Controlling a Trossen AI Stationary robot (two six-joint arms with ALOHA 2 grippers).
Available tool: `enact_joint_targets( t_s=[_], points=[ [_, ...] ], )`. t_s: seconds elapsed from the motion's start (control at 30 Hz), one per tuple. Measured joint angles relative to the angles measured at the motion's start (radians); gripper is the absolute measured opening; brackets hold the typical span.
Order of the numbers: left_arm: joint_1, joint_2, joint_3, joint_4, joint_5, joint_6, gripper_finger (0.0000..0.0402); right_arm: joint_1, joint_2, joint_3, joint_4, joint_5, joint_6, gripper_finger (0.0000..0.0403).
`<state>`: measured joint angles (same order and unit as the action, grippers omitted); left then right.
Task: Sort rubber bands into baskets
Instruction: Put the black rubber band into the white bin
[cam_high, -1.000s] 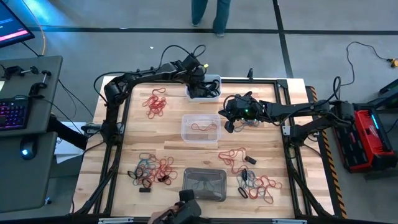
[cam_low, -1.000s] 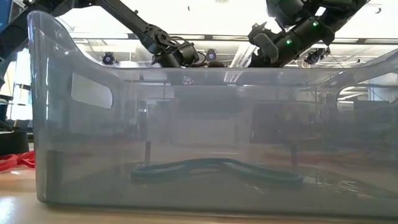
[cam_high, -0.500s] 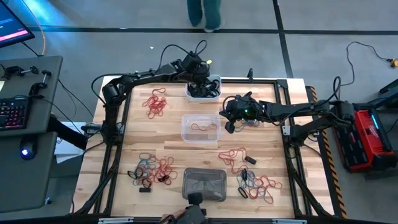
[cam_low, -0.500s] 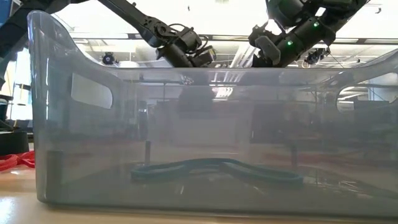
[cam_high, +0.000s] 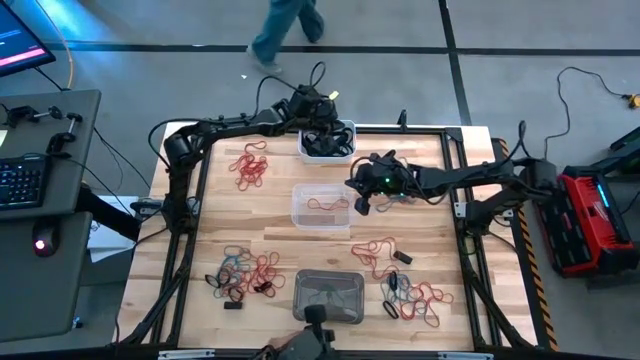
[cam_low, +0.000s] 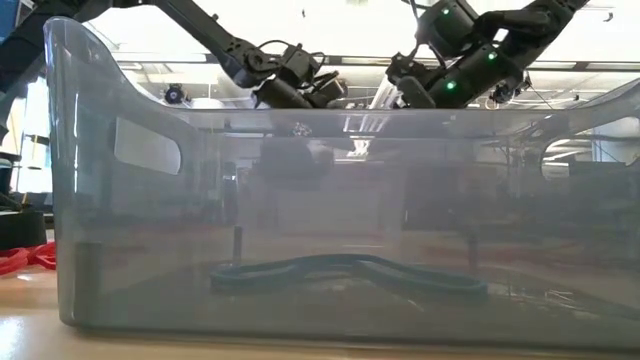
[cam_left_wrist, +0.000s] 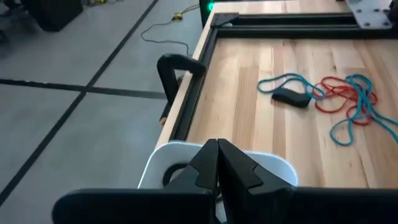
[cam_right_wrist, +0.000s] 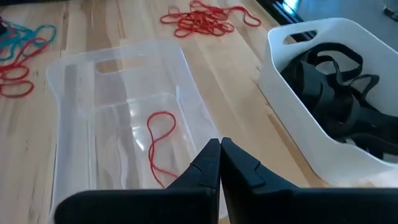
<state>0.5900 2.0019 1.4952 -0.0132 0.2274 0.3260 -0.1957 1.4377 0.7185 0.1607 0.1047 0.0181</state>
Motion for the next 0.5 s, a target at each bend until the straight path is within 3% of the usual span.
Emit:
enact_joint_targets(
  t_s=[0.17,0.5],
  points=[
    [0.001,-0.058,-0.098,0.077,-0.003,0.016,0.0000,0.000,0.003,0.000,0.005,0.018,-0.017,0.0000],
    [-0.005,-0.296,-0.383,0.253,-0.004,0.034,0.0000,-0.002,0.003,0.000,0.048,0.036,-0.081,0.0000]
  ],
)
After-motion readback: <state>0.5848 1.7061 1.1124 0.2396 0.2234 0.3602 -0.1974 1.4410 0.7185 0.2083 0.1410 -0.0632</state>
